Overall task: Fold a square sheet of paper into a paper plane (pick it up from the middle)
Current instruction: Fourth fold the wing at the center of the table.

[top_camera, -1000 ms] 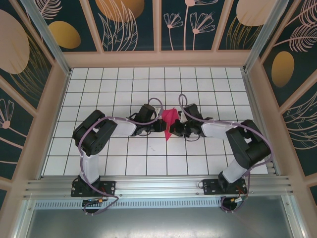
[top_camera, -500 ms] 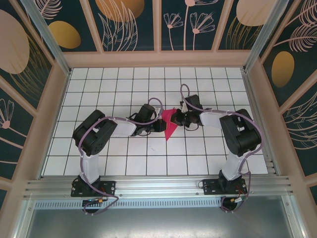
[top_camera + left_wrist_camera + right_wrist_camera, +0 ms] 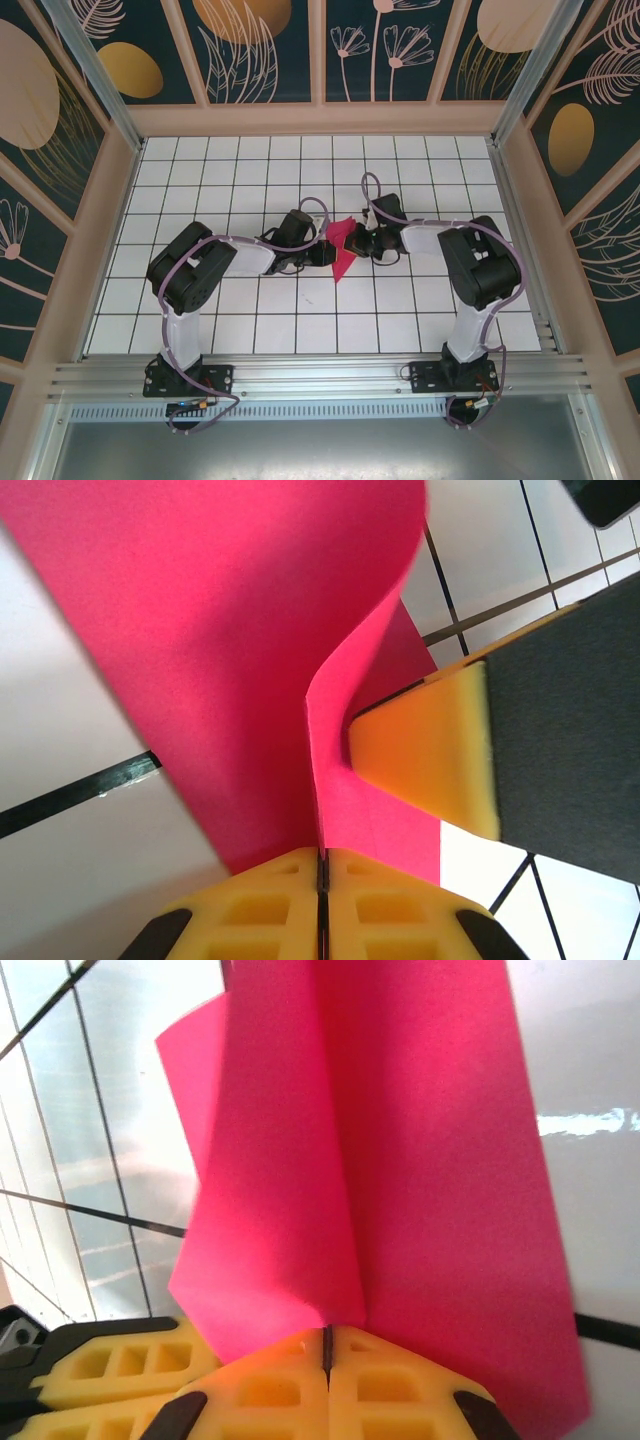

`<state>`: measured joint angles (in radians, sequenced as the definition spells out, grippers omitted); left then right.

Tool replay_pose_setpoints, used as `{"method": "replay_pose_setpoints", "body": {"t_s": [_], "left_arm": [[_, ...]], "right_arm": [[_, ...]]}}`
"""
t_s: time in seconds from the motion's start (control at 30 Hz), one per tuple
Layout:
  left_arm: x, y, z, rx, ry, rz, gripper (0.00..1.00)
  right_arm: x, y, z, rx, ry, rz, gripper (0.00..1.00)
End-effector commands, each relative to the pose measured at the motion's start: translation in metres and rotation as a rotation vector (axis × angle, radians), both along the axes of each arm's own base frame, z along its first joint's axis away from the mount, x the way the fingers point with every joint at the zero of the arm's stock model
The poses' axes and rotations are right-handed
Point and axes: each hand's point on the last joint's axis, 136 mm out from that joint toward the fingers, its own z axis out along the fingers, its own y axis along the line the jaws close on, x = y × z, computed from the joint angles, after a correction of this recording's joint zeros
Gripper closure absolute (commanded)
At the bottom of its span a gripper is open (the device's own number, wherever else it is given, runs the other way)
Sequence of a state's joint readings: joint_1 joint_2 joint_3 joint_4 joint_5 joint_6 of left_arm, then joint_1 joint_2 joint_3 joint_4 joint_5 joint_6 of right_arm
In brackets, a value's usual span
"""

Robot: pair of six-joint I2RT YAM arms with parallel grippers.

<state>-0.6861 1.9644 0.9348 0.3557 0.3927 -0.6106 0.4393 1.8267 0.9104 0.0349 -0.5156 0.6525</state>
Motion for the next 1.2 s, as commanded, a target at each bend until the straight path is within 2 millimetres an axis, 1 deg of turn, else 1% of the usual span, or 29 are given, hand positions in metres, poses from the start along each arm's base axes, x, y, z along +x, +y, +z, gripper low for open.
{"method": "replay_pose_setpoints", "body": {"t_s": [0.0,0.07,0.23,0.4,0.5,0.53,0.6,0.77,0.87,0.93,1.03,1.17], "left_arm": [[-0.021,0.016,-0.039,0.098,0.116,0.004,0.89],[-0.021,0.015,-0.039,0.098,0.114,0.004,0.89],[-0.020,0.015,-0.038,0.096,0.115,0.004,0.89],[-0.023,0.017,-0.041,0.102,0.123,-0.001,0.89],[-0.025,0.018,-0.043,0.111,0.127,-0.004,0.89],[-0.026,0.019,-0.044,0.115,0.129,-0.003,0.89],[-0.026,0.021,-0.045,0.120,0.130,0.001,0.89],[-0.026,0.021,-0.045,0.124,0.129,0.000,0.89],[-0.027,0.022,-0.046,0.125,0.130,0.000,0.89],[-0.027,0.021,-0.045,0.123,0.129,0.001,0.89],[-0.027,0.022,-0.045,0.123,0.130,0.001,0.89],[-0.026,0.022,-0.045,0.123,0.130,0.005,0.89]], "right_arm": [[0.010,0.011,0.041,0.056,-0.092,0.037,0.99],[0.011,0.014,0.041,0.065,-0.086,0.050,0.99],[0.001,0.016,0.018,0.049,-0.032,0.044,0.99],[0.005,0.004,-0.008,-0.027,-0.012,0.011,0.99],[0.003,-0.001,-0.023,-0.057,0.025,0.008,0.99],[0.003,-0.001,-0.024,-0.058,0.031,0.010,0.99],[0.007,0.000,-0.018,-0.058,0.020,0.013,0.99],[0.024,0.011,0.023,-0.005,-0.061,0.032,0.98],[0.032,0.014,0.034,0.009,-0.091,0.040,0.98],[0.035,0.014,0.030,0.005,-0.089,0.041,0.98],[0.038,0.010,0.016,-0.008,-0.063,0.030,0.98],[0.036,0.006,-0.002,-0.031,-0.041,0.021,0.99]]}}
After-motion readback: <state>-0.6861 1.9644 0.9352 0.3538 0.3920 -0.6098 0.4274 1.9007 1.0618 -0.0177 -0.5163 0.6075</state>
